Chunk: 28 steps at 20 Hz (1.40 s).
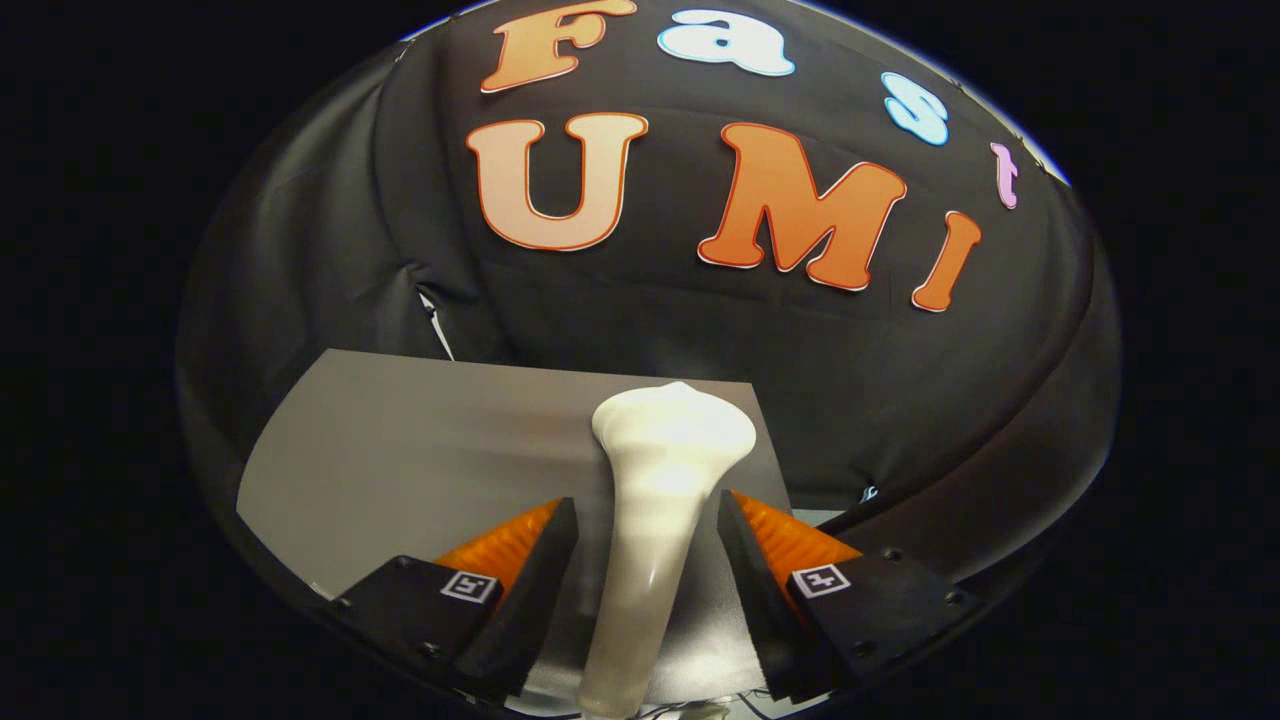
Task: Iron the clothes twice with a garment steamer, once on the left side and once on the right side.
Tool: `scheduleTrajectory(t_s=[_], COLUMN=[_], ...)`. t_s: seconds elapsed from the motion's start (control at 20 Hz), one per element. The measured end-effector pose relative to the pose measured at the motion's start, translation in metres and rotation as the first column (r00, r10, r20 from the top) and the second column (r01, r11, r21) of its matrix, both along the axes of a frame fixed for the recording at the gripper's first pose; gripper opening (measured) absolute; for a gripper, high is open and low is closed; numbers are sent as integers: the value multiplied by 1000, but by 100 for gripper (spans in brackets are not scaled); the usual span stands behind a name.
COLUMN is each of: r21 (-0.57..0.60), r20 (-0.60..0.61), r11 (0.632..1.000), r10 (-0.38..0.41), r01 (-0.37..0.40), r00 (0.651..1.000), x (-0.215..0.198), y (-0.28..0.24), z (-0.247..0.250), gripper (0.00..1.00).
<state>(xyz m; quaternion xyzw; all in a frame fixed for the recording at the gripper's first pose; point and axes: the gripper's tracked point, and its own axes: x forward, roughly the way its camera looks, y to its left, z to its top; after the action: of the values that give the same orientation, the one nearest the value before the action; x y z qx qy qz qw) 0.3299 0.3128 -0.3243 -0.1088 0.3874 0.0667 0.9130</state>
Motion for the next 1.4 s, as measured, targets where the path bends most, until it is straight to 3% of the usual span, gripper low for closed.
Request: scheduleTrajectory(t_s=[0.15, 0.45, 0.65, 1.0, 1.4], r21=[24, 89, 162, 283, 323], r20=[-79, -76, 67, 176, 398], r11=[999, 994, 986, 956, 927], r10=[-40, -61, 28, 34, 50], r01=[42, 68, -38, -83, -191], r00=[996, 995, 997, 984, 916], x=[0, -2, -8, -77, -173], y=[-6, -3, 22, 19, -26], z=[-21, -19, 6, 45, 135], gripper=[80, 56, 42, 41, 41])
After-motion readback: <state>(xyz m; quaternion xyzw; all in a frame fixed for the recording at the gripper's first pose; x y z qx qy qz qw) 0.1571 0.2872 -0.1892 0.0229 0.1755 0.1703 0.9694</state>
